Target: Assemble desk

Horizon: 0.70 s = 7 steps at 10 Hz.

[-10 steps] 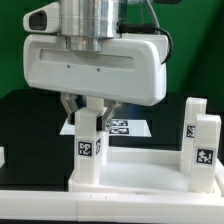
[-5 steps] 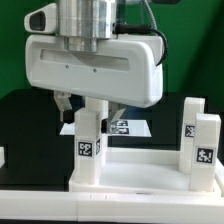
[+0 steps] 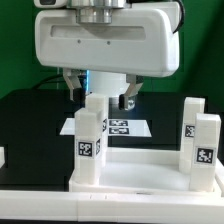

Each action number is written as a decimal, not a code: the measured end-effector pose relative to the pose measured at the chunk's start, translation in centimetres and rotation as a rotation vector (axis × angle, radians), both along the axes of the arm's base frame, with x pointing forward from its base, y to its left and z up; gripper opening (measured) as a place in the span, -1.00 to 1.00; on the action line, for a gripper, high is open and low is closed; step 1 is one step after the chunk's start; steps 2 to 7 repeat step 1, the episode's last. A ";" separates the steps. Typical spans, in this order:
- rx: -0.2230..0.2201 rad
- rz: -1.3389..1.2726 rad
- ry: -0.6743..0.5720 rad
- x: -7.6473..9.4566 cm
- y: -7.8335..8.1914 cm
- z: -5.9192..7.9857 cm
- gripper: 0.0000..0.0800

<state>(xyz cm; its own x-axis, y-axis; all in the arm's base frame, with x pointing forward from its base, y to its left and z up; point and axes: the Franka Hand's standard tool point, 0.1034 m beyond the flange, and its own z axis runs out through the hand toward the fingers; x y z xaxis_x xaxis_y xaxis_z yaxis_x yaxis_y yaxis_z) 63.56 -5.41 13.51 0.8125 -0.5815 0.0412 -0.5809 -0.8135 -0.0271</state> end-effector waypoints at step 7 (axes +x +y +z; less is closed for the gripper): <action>-0.001 0.000 0.004 -0.1 0.0 -0.2 0.62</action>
Offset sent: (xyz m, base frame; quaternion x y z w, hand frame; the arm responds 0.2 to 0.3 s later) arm 0.0000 0.0000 0.0000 0.0000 0.0000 0.0000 1.0000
